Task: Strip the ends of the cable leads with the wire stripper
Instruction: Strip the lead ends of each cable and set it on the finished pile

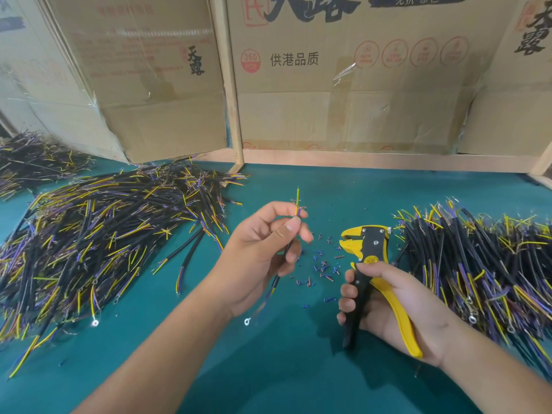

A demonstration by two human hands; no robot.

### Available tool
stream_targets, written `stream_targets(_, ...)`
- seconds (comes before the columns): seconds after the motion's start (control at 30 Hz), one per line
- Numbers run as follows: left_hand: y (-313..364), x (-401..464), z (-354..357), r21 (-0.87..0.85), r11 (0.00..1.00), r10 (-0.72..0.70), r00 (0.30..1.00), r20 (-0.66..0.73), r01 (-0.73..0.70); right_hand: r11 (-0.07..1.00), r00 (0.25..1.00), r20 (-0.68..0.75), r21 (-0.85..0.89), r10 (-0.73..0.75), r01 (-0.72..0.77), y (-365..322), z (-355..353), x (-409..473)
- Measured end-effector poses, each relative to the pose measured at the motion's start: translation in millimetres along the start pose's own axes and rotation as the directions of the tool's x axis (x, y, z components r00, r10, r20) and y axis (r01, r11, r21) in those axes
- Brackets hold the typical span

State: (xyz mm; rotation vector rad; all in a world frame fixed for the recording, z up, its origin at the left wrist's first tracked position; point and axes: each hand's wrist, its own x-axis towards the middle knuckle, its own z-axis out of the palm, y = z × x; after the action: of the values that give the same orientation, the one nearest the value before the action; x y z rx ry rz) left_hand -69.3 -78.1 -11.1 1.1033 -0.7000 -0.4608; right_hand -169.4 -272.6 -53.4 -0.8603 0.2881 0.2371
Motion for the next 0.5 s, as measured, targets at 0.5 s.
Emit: stream_targets(0.5, 1.3, -1.0, -2.0, 0.082, 0.997, -0.016, 0.999, 0.028, 0.013, 1.0, 1.0, 0.016, -0.005, -0.019, 0.019, -1.3, 4.3, -5.0)
